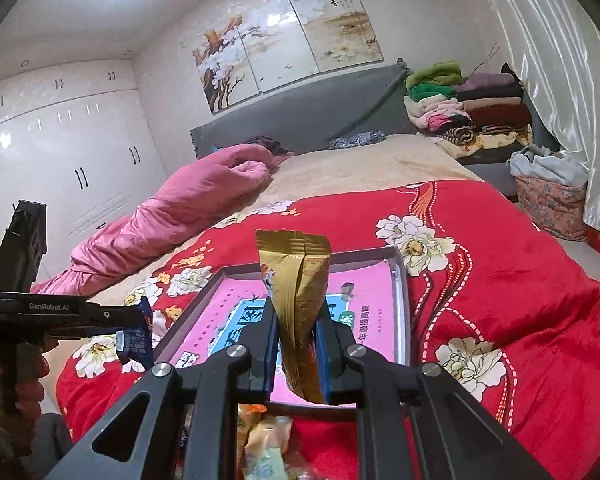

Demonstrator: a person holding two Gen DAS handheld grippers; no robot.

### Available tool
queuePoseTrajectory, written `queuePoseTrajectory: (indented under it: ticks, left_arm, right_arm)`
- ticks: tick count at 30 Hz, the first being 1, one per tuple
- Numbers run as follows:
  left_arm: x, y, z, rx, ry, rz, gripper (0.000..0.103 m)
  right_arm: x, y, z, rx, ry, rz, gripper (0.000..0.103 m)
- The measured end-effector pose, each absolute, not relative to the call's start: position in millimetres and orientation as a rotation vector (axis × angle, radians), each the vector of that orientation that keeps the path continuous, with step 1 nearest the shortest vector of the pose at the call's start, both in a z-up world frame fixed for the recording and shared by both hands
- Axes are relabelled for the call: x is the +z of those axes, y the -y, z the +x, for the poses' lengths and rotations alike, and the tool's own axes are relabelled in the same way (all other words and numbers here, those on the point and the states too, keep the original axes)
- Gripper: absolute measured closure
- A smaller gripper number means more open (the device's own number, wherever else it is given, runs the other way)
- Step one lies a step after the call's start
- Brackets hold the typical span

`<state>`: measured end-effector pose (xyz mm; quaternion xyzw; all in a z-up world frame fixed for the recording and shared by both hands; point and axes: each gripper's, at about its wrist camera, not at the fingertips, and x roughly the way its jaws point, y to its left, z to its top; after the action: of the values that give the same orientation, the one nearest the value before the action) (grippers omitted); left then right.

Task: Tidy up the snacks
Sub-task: 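Carry the gold bar with the right tool while the left tool carries the blue packet over the tray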

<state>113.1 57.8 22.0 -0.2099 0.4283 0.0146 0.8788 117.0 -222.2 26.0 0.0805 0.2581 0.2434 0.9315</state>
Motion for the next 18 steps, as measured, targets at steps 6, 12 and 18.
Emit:
queuePoseTrajectory:
  ticks: [6,12,18]
  left_arm:
    - [17,-60,125,0.05,-0.889,-0.428,0.05]
    - [5,-60,137,0.061,-0.902,-0.422,0.05]
    - [-7,-60,146,0.072,-0.919,-0.409,0.05]
  right_arm:
    - [22,224,125,0.488,-0.532,0.156,0.086]
    - [18,226,132,0.476,-0.542,0.148,0.086]
    - [10,226,145,0.459,-0.572,0.137,0.086]
